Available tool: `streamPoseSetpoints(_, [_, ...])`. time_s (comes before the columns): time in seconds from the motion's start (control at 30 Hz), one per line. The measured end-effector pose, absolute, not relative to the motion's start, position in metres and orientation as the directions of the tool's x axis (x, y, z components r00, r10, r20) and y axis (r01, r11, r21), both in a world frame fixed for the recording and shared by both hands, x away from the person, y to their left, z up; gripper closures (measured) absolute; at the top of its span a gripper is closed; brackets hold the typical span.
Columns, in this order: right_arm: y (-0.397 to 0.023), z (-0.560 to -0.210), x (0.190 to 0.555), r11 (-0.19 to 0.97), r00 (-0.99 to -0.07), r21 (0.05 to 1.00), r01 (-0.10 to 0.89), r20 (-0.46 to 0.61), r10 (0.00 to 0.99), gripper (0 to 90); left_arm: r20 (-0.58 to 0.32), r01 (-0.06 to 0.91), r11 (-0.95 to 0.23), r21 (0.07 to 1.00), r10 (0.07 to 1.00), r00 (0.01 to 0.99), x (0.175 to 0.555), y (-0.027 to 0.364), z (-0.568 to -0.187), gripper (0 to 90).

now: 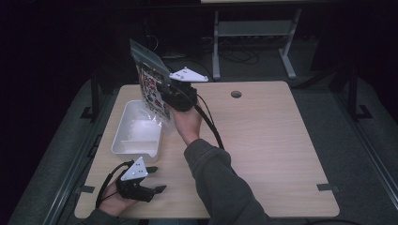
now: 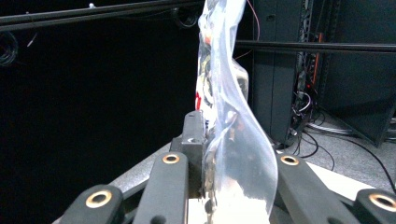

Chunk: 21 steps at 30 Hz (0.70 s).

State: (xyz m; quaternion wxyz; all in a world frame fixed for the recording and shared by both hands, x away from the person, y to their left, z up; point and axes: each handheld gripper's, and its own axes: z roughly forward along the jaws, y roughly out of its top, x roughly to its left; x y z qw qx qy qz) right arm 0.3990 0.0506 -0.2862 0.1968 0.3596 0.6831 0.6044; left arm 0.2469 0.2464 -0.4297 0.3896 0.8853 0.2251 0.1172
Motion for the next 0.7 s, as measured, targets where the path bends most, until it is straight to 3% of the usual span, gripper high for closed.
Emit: streamPoseSetpoints(0.7, [0.103,-0.315,0.413,0.001,-0.636,0.964,0.266,0.175,0.751,74.8,0.014,0.328,-0.593,0.736,0.497,0.867,0.248,0.252,-0.431,27.9])
